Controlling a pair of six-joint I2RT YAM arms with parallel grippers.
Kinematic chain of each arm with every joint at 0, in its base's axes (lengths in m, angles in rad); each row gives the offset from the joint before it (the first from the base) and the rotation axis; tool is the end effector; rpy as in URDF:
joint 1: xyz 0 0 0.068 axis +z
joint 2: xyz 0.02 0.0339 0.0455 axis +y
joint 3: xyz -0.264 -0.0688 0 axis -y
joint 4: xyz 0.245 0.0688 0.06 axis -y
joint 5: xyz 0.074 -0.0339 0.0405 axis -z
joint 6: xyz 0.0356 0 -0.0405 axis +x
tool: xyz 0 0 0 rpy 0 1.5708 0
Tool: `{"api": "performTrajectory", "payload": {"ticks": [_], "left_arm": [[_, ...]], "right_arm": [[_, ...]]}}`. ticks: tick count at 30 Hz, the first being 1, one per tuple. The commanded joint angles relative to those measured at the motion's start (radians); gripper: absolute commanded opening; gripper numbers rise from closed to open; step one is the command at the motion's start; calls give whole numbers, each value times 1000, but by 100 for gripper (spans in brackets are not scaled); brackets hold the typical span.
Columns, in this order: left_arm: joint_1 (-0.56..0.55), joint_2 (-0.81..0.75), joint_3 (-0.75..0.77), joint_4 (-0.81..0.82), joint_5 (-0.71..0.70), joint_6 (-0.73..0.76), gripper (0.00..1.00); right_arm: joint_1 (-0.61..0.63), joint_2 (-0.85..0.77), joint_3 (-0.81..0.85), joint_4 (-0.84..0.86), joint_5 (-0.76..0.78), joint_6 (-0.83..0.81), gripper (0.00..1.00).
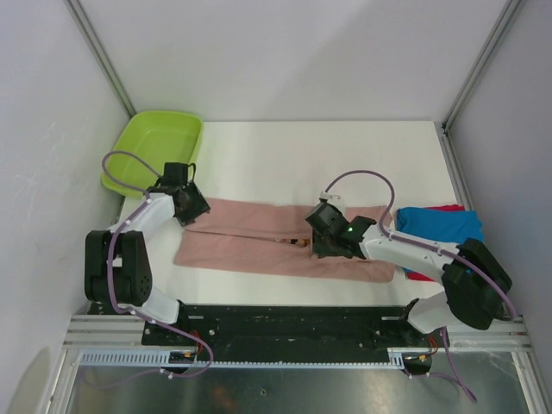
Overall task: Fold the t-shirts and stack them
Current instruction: Fold the other side of the tshirt into a rectangle
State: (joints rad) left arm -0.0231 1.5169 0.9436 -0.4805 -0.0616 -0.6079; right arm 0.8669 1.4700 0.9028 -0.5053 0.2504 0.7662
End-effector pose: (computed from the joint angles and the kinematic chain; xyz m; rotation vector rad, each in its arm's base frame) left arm 0.2983 -0.0047 0.1994 -0.7780 2.5104 -0.1386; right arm 0.1906 0.2109 0.1998 -0.0479 2.6112 0.2591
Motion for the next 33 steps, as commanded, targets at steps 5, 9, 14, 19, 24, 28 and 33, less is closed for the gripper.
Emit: {"api": "performTrajectory", "payload": {"ticks": [5,9,14,19,24,28,33], "left_arm": [[-65,21,75,12,93,68,57],[-118,32,101,11,147,89,57],[-260,40,129,12,203,99,57],[-456,97,201,12,225,94,56],[-617,180,300,11,236,79,56],[-705,255,377,11,249,71,56],[-775,326,427,11,260,60,55]], "right_arm": [[-113,-149,3,-92,118,-42,47],[-207,-125,2,-100,147,-71,46],[-321,-59,0,-62,141,-106,44],[-373,8,-8,-36,107,-125,38],[-377,-15,-58,-30,85,-111,37],[-378,-48,-89,-38,78,-102,36],[-378,-93,-123,-56,61,-92,22]]}}
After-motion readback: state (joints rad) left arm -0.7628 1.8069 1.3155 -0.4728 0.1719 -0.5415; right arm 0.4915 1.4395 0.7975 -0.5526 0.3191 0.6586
